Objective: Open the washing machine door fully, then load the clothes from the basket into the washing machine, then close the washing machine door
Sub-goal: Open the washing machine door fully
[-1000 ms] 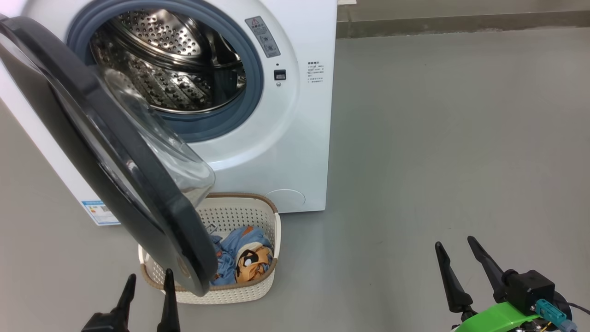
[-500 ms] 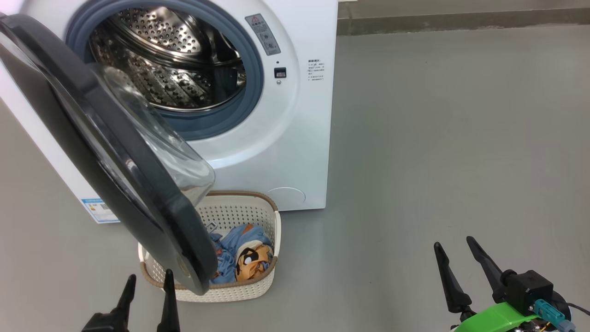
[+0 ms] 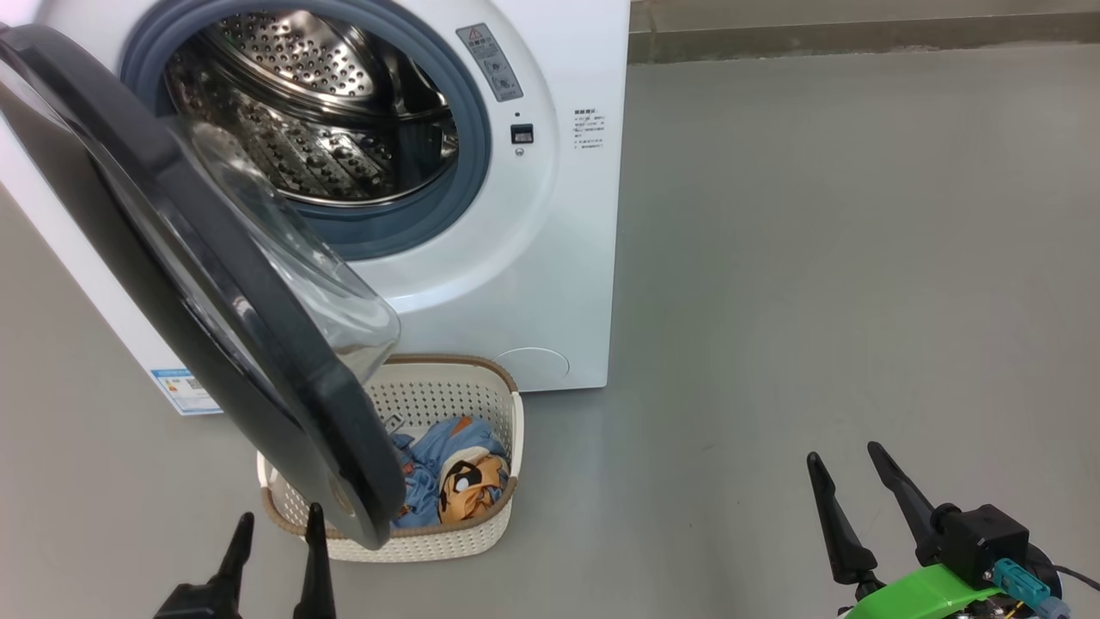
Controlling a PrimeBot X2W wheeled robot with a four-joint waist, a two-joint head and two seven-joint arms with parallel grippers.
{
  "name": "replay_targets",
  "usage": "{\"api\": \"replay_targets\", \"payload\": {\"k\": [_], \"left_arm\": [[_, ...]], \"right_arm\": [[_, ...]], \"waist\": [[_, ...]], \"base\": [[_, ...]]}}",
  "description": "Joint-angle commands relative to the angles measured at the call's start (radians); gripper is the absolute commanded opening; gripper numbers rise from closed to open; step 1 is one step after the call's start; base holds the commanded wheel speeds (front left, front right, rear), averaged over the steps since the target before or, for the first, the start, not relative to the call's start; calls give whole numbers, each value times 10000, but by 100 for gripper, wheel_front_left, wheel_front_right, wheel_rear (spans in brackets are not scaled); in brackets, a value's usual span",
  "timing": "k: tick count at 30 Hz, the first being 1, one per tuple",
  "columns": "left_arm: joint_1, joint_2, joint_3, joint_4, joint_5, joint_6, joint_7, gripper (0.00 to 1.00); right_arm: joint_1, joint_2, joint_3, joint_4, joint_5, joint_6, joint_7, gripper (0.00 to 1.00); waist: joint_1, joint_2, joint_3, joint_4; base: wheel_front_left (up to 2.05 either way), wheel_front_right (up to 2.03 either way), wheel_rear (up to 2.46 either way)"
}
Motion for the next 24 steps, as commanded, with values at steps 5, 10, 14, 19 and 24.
{"api": "replay_targets", "payload": {"k": [5, 10, 14, 19, 24], "left_arm": [[-273, 106, 380, -323, 100, -62, -92, 0], [-251, 106, 472, -388, 43, -97, -92, 0], [-270, 106, 556, -509, 48, -103, -92, 0], [-353, 106, 851, -906, -1, -188, -92, 0], [-501, 106, 1251, -1469, 35, -251, -92, 0]], "right_arm": [[-125, 16, 180, -180, -65, 16, -120, 100], [-142, 43, 175, -162, -85, 16, -120, 100], [-145, 60, 179, -142, -101, 16, -120, 100], [-147, 87, 186, -150, -113, 16, -120, 100], [-157, 112, 166, -160, -121, 16, -120, 100]], "waist": [[0, 0, -9, 6], [0, 0, -13, 5], [0, 0, -23, 6], [0, 0, -33, 16], [0, 0, -59, 13]], "base": [[0, 0, 0], [0, 0, 0], [0, 0, 0], [0, 0, 0], [0, 0, 0]]}}
